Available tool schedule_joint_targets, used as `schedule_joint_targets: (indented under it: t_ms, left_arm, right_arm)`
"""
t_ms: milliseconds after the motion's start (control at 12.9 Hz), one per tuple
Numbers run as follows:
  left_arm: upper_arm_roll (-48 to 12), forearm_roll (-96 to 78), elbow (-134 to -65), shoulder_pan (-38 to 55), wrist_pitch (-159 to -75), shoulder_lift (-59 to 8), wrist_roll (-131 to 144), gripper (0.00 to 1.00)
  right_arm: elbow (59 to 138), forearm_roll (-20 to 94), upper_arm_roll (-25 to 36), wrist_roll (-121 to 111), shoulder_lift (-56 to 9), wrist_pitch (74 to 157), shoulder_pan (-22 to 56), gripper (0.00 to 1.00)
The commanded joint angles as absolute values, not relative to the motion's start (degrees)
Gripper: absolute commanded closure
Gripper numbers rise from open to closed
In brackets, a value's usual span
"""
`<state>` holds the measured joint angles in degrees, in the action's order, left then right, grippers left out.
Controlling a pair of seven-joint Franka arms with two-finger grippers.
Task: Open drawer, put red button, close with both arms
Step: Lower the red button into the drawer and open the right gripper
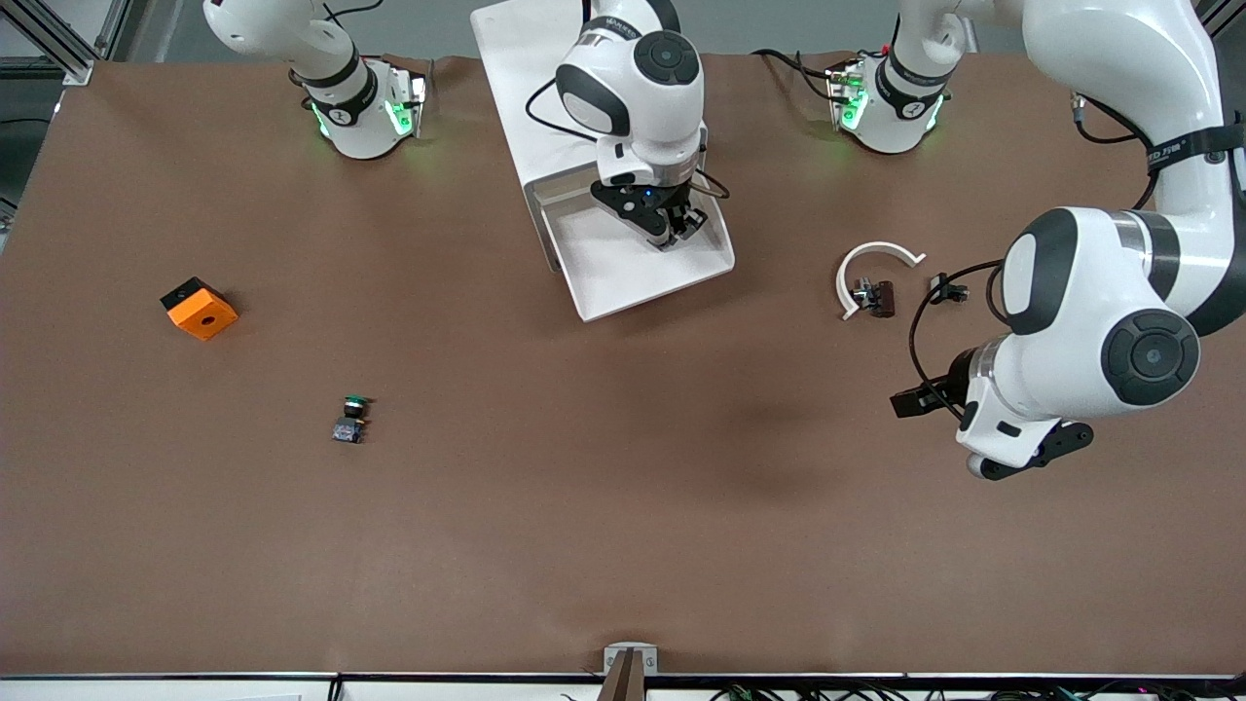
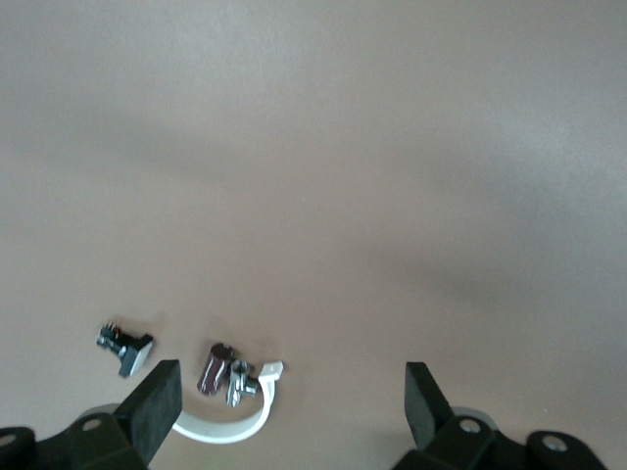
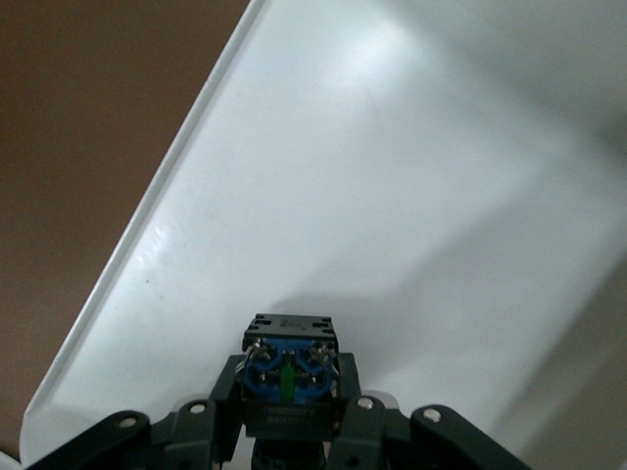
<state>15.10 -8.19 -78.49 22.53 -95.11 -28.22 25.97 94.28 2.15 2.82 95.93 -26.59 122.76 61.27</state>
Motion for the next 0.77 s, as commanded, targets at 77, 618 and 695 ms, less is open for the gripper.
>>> schedule_joint_targets:
  t_ms: [77,618,695]
  left_arm:
    - [13.01,-5.36,-90.86,23.20,-102.91,-21.10,24.70,0.00]
    - [8.70,-5.36,-96.23,24.34,-108.71,-20.48,26.98,0.00]
    - [8.61,-5.36,-96.76,25.04,-109.68,-20.57,28.55,0.00]
  right_arm:
    - [92.90,0.45,3.78,98.95,-27.25,122.17,61.96,1.00]
    - [92.73,-0.18,3.78,98.80,-27.69,122.08,61.79,0.00]
    - [91.94,-0.18,3.78,97.83,-27.69,121.91,61.44,0.00]
